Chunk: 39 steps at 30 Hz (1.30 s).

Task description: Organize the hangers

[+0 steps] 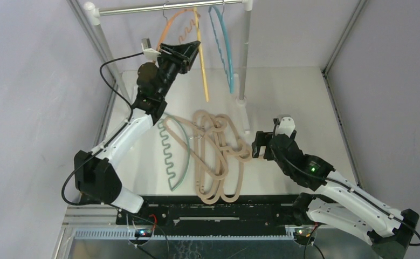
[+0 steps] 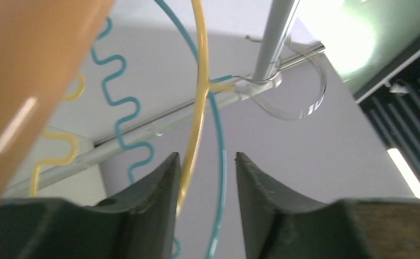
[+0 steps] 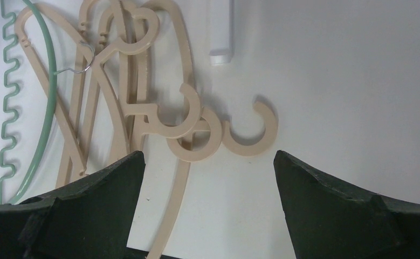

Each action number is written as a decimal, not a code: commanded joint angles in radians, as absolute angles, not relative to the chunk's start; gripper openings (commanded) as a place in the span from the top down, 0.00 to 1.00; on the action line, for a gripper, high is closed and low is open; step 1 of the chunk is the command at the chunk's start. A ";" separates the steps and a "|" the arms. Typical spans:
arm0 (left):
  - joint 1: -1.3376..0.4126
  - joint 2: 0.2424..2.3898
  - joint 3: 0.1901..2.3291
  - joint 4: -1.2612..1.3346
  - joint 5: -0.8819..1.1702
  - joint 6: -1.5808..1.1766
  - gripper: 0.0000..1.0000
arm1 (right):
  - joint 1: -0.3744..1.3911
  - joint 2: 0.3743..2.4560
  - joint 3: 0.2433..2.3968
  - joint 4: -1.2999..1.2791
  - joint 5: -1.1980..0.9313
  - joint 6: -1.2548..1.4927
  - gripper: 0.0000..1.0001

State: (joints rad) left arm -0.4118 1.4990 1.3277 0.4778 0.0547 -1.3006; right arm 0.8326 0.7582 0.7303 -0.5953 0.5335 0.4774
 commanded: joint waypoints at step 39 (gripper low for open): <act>-0.576 1.163 0.826 0.119 0.143 -0.514 0.44 | 0.821 0.767 0.778 -0.535 0.516 0.513 0.02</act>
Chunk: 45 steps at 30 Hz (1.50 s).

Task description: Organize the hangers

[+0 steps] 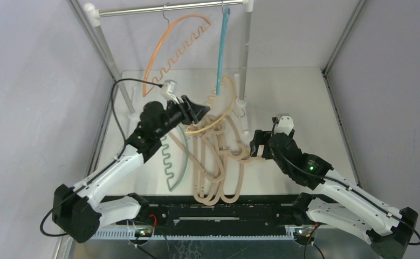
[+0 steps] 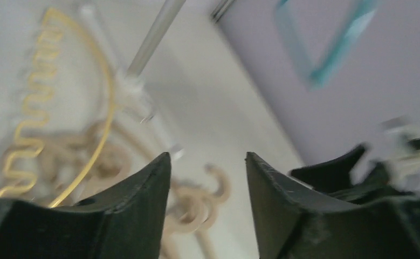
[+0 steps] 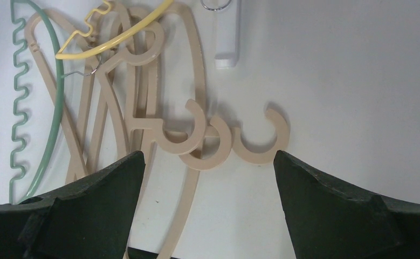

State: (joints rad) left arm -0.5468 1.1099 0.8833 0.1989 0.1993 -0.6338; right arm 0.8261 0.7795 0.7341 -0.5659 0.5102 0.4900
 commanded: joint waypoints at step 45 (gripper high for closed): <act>-0.801 1.868 1.206 -0.097 -0.475 -0.055 0.32 | 0.761 0.785 0.739 -0.521 0.450 0.483 0.01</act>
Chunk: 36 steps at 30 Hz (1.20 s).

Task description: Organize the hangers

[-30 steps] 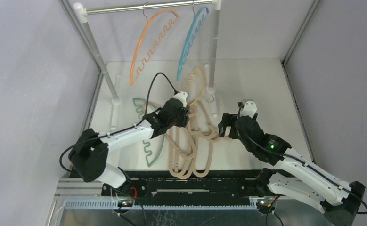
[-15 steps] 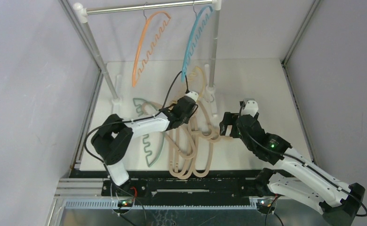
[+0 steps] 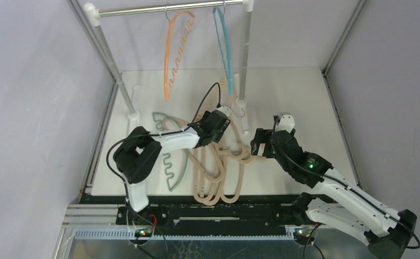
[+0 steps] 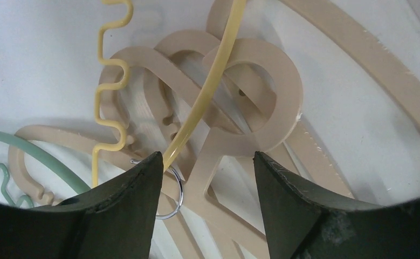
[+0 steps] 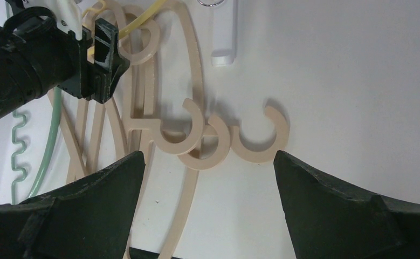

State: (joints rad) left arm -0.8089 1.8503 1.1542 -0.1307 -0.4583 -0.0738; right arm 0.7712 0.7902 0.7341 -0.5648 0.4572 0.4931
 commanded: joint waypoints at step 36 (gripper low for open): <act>-0.788 1.768 1.244 -0.142 -0.364 0.013 0.64 | 0.753 0.777 0.710 -0.501 0.435 0.486 0.02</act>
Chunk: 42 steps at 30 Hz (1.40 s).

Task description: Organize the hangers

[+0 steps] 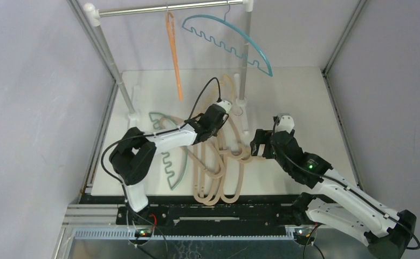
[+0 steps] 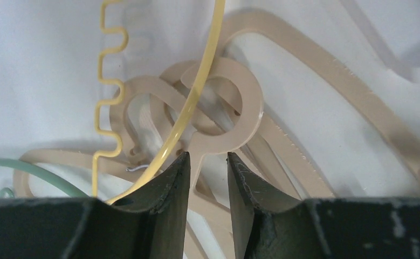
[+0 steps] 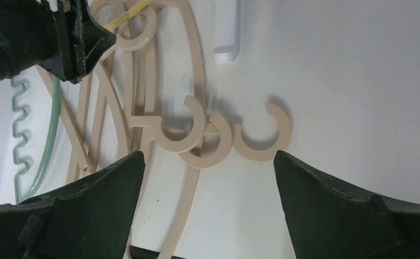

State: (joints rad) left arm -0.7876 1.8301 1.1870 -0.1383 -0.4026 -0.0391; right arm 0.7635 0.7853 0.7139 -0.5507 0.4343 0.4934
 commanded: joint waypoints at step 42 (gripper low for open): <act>-0.638 2.045 1.483 -0.315 -0.096 0.105 0.54 | 0.684 0.816 0.693 -0.474 0.384 0.472 0.01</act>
